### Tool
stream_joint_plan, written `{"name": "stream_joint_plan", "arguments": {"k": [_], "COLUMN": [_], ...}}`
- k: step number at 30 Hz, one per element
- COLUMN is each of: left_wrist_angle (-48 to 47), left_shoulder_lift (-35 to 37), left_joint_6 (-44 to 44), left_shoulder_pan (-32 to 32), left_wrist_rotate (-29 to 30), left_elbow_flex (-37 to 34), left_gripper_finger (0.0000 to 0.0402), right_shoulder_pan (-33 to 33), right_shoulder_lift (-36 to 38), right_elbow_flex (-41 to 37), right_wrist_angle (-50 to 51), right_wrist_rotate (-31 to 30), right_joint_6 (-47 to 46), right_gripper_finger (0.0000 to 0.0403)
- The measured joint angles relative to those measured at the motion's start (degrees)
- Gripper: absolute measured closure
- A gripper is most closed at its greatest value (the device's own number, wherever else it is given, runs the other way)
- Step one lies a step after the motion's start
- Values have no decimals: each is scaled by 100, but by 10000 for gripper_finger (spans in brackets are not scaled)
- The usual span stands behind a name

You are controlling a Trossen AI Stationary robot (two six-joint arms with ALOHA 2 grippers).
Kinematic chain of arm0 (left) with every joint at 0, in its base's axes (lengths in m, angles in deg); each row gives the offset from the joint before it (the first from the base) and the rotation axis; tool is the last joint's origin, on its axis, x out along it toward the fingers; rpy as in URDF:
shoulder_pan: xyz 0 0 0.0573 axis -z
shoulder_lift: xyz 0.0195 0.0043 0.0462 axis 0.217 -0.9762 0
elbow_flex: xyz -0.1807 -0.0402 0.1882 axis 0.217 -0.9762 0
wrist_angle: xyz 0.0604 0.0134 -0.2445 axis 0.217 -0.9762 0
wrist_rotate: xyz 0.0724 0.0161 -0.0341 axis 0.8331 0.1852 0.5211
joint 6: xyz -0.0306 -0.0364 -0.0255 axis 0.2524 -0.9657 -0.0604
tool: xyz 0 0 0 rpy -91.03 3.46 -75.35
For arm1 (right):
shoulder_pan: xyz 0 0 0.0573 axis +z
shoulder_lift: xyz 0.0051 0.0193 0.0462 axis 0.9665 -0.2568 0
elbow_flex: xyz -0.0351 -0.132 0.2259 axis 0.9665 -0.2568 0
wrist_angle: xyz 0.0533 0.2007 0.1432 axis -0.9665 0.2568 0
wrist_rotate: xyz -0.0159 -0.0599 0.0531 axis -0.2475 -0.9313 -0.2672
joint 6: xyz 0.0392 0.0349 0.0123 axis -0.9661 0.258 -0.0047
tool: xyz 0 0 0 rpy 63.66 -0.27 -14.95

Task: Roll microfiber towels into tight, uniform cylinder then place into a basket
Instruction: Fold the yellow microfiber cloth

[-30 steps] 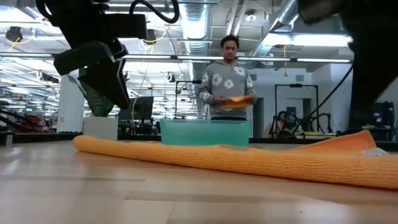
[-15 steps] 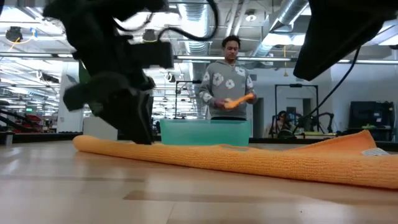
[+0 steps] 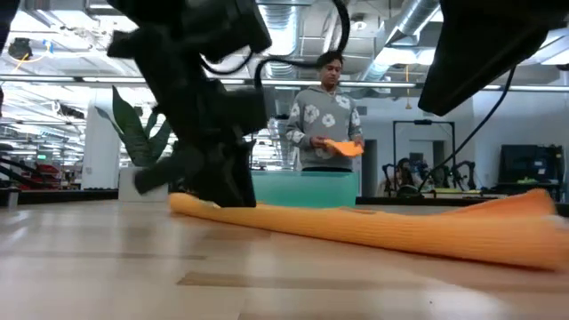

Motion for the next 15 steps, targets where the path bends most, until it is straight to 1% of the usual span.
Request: {"name": "stream_joint_plan", "arguments": {"k": [3,5,7,8,10,15], "left_wrist_angle": [-80,-121,-255,-253,-245,-220], "left_shoulder_lift": [-26,-49,-13,7,131,410], "left_joint_6": [775,935,956,939,772,315], "left_shoulder_pan": [-276,-481,-639,-695,-756,-679], "left_wrist_rotate": [783,1410,1754,1785,1618,688], "left_elbow_flex": [-25,-36,-58,-65,-62,-47], "left_gripper_finger": [294,294,294,294,294,294], "right_shoulder_pan": [-4,0,2,2,9,17], "right_shoulder_lift": [0,0,0,0,0,0], "right_elbow_flex": [0,0,0,0,-2,-2], "right_wrist_angle": [-4,-4,-4,-7,-13,-54], "right_wrist_rotate": [-2,-1,0,2,5,7], "right_joint_6": [-15,-83,-187,-207,-243,-243], "right_gripper_finger": [184,184,184,184,184,185]}}
